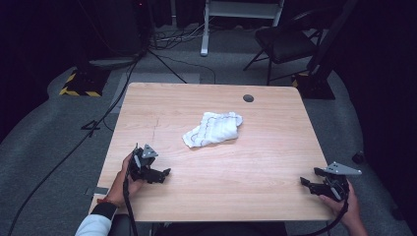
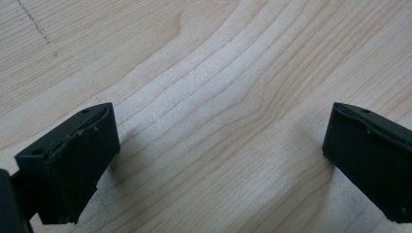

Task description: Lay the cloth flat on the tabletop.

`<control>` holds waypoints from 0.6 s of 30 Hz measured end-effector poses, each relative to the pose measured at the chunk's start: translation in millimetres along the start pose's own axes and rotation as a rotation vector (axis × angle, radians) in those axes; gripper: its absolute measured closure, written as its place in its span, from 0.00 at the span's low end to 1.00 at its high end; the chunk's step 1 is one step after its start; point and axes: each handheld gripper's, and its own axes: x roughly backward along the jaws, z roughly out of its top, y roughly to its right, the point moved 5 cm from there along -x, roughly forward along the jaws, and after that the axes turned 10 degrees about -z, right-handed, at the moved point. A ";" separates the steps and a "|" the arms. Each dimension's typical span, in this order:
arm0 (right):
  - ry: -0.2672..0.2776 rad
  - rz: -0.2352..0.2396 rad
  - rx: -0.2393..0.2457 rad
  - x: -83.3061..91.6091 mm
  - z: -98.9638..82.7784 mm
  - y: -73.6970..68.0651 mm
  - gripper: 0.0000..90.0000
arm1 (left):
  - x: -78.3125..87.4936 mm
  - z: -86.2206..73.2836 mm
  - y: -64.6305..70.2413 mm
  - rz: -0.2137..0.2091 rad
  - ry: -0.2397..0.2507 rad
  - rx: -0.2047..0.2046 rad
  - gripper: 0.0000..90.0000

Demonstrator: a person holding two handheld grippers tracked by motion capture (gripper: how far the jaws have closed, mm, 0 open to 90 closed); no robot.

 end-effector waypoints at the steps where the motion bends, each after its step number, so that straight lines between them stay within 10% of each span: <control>1: 0.000 0.000 0.000 0.0 0.0 0.0 0.26 | 0.0 0.0 0.0 0.000 0.000 0.000 0.00; 14: 0.010 0.038 0.036 -3.4 13.6 -2.6 0.29 | -1.4 1.5 1.9 -0.075 -0.018 -0.084 0.00; 18: 0.042 0.050 0.146 -5.0 48.4 -19.7 0.36 | -5.9 9.1 1.1 -0.100 -0.027 -0.105 0.02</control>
